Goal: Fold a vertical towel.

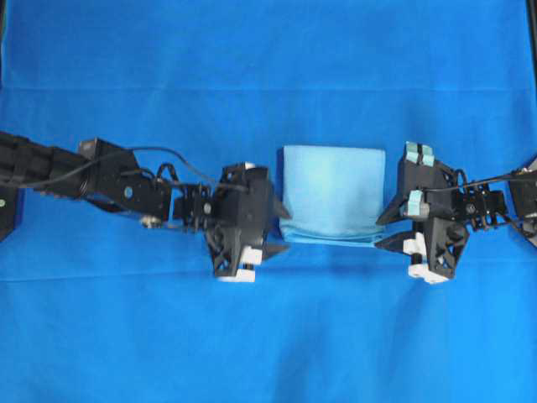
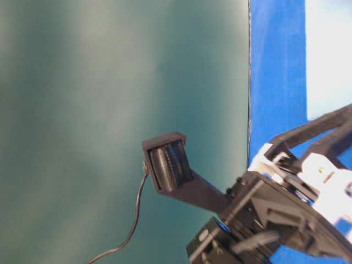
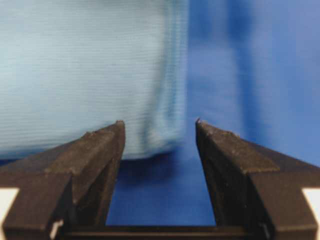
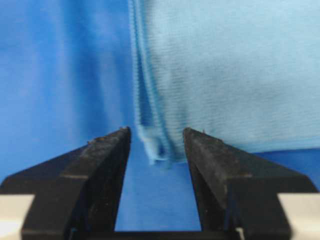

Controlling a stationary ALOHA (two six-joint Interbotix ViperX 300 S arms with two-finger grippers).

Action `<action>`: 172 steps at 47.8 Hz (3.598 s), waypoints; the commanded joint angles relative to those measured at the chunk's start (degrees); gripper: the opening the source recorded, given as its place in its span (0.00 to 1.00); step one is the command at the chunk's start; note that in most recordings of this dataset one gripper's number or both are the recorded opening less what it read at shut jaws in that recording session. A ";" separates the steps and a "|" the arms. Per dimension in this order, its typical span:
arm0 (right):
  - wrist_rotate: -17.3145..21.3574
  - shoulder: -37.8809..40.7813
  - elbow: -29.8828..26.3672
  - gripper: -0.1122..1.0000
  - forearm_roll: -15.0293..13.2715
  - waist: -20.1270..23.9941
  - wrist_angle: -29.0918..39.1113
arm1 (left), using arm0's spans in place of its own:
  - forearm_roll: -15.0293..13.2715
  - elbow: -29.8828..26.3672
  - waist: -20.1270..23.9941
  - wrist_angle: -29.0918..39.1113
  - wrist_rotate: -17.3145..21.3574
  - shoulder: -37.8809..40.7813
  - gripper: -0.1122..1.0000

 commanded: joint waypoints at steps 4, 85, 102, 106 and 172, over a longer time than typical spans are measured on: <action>1.14 -0.88 -1.76 0.57 0.26 1.85 -0.09 | -0.09 -0.44 -2.55 0.88 0.09 -3.25 0.58; 5.19 -59.15 8.00 0.56 -18.98 0.35 21.36 | -0.09 40.78 0.62 16.70 -3.78 -92.11 0.57; 6.24 -59.15 8.70 0.56 -19.42 -0.53 21.27 | -0.09 43.33 0.97 18.02 -4.31 -94.66 0.57; 6.15 -59.15 8.61 0.56 -19.42 -0.53 21.27 | -0.09 43.33 0.97 18.02 -4.31 -94.66 0.57; 6.15 -59.15 8.79 0.56 -19.51 -2.72 21.45 | -0.09 43.24 2.29 19.07 -4.22 -94.83 0.57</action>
